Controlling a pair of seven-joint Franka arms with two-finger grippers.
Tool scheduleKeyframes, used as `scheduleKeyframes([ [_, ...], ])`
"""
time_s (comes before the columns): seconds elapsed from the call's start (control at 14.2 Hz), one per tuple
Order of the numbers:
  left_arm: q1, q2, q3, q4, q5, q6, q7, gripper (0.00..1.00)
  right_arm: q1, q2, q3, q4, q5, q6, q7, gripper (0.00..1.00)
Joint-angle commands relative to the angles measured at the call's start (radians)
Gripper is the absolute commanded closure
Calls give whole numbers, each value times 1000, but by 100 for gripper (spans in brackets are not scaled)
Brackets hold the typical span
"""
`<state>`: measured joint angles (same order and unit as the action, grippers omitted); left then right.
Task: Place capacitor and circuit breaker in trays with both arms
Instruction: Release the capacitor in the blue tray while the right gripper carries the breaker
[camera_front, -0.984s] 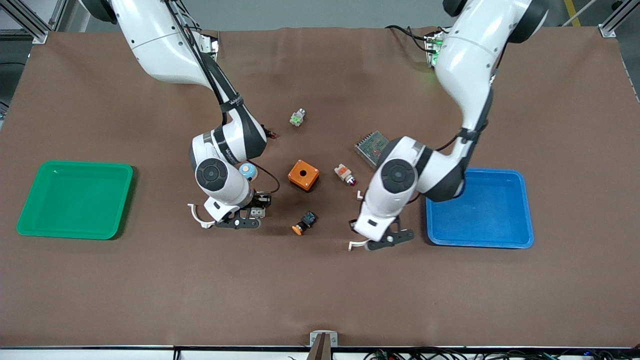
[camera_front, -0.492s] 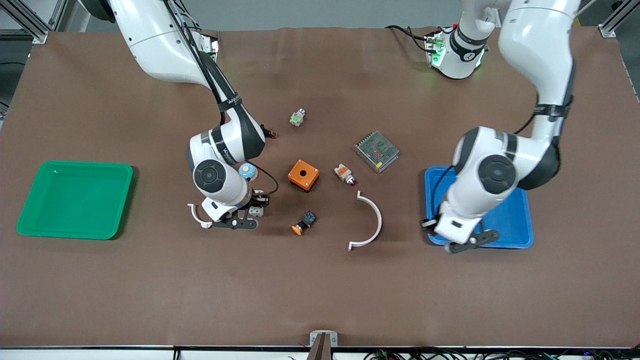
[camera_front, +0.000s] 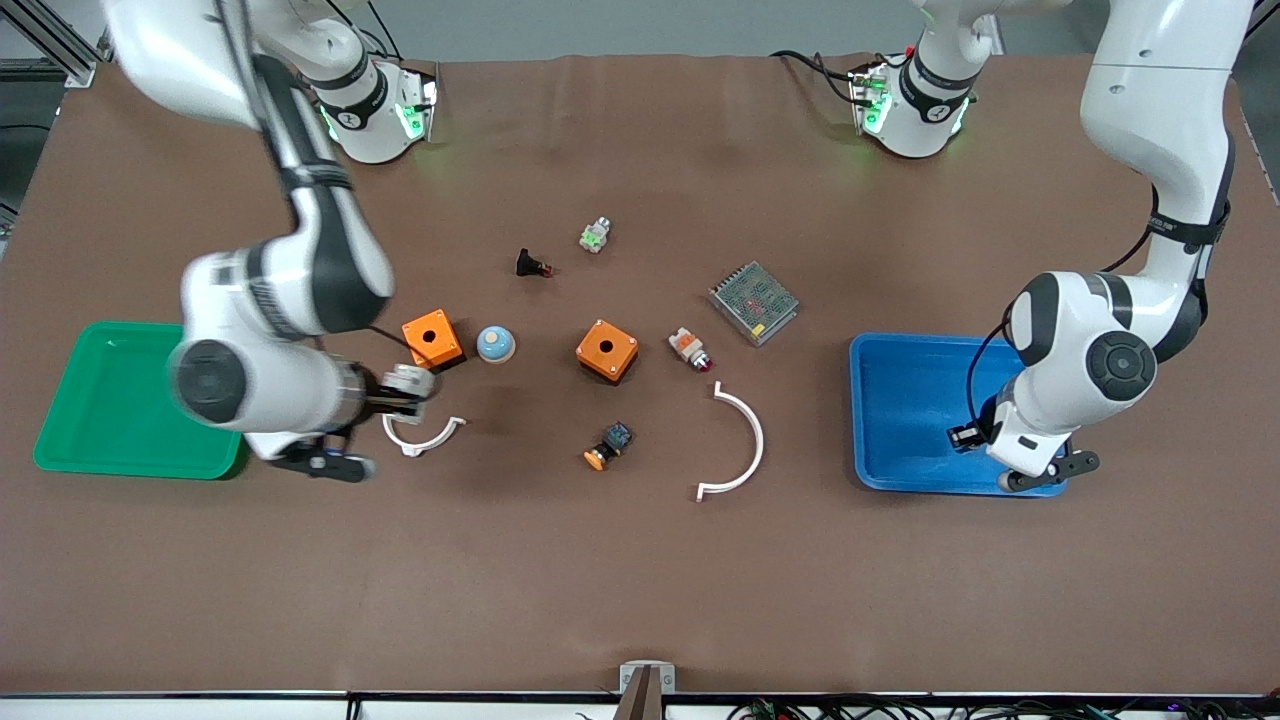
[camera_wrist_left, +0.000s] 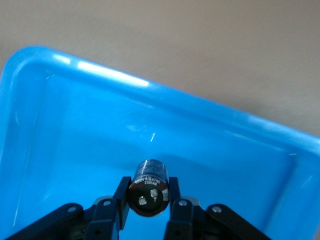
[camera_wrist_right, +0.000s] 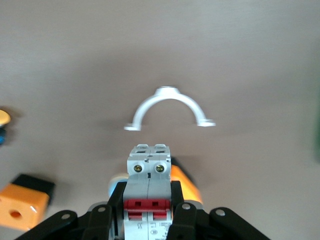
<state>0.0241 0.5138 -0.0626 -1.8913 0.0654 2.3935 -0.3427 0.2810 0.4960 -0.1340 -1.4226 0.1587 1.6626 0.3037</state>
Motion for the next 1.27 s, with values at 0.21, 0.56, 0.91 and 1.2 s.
scheduleKeyframes([
  [0.21, 22, -29, -11, -69, 5, 4, 8, 75, -280, -17, 20, 13, -120, -53, -266, 80],
  [0.56, 20, -93, -13, -31, 5, -23, 10, 0, -480, 15, 20, 11, -192, 43, -492, 80],
  [0.91, 20, -230, -14, 136, 5, -256, 16, 0, -605, 87, 22, -74, -192, 253, -658, 80],
  [1.2, 13, -276, -26, 349, 7, -566, 59, 0, -626, 111, 22, -183, -192, 403, -692, 80],
])
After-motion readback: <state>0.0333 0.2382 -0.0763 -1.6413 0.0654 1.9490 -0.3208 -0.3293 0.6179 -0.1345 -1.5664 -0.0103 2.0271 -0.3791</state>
